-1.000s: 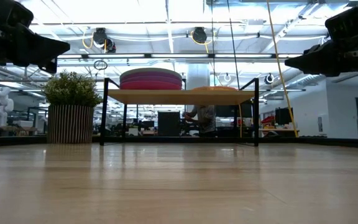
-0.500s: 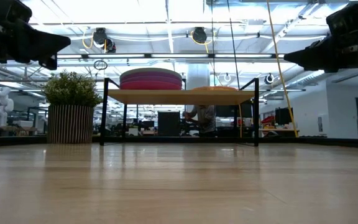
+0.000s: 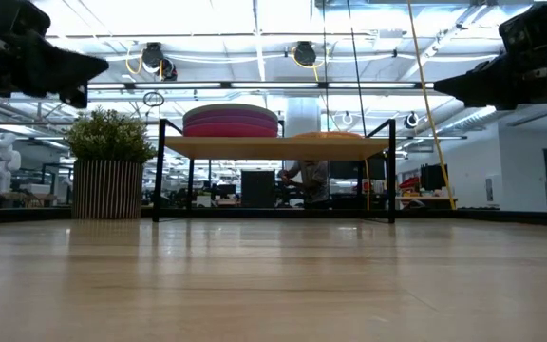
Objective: Place and stack plates onto a shelf
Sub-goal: Return to Home Position
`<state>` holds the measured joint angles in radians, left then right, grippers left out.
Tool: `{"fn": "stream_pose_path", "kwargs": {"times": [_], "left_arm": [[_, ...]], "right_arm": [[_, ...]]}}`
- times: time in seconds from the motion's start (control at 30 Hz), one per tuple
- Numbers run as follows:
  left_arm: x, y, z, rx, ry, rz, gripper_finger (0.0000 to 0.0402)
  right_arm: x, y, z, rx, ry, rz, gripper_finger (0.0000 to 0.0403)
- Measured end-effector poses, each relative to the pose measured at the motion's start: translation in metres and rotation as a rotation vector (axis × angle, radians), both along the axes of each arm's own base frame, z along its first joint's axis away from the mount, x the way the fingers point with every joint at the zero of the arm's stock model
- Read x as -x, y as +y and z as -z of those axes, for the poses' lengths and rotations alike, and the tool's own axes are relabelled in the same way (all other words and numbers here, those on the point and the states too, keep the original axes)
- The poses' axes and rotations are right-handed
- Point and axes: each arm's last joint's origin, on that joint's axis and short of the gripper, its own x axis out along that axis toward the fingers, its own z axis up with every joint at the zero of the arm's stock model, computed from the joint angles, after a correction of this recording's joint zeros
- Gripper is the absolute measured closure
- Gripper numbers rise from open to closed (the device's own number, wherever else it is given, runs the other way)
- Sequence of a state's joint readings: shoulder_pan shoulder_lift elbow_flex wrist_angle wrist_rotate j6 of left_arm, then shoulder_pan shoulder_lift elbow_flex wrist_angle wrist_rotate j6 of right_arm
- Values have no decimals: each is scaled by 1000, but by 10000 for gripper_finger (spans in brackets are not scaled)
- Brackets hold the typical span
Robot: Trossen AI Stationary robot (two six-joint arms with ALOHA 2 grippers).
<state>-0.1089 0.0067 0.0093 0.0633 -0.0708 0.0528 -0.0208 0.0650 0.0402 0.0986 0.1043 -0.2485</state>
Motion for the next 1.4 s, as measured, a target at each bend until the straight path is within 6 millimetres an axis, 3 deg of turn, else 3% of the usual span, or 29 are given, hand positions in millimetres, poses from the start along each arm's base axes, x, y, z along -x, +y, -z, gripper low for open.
{"fn": "stream_pose_path", "kwargs": {"times": [1.4], "left_arm": [[0,0,1,4,15,-4,398]], "right_arm": [[0,0,0,0,-2,-1,403]]}}
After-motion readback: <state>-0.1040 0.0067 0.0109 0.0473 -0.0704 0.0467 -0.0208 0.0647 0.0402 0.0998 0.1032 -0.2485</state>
